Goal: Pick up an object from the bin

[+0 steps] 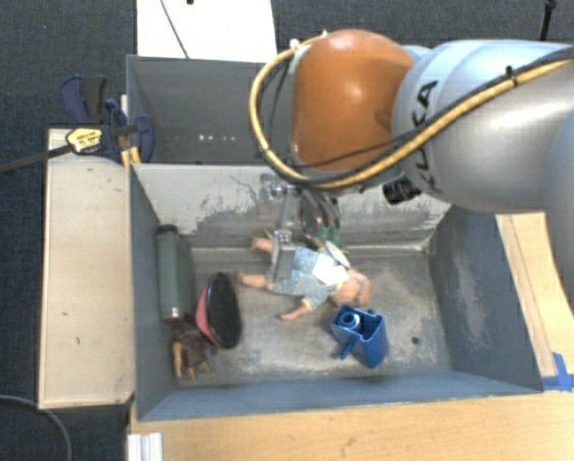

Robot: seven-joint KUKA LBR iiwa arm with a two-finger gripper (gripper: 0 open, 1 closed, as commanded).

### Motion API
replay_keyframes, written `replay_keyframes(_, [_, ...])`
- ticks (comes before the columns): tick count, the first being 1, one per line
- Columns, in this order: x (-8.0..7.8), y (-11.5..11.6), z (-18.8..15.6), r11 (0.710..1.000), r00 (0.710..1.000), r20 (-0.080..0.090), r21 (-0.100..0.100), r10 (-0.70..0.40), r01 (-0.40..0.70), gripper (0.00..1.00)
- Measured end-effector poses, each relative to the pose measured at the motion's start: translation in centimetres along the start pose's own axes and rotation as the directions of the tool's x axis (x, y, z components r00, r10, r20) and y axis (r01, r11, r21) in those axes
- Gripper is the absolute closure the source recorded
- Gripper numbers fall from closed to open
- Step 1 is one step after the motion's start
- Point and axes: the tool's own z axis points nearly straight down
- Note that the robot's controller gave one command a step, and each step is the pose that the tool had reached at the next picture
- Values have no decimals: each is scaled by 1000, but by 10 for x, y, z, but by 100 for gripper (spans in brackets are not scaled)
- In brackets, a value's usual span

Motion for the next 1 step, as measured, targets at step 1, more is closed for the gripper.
replay_keyframes(1, [-1,-1,-5,1000,1000,8,-1,4,-3,0])
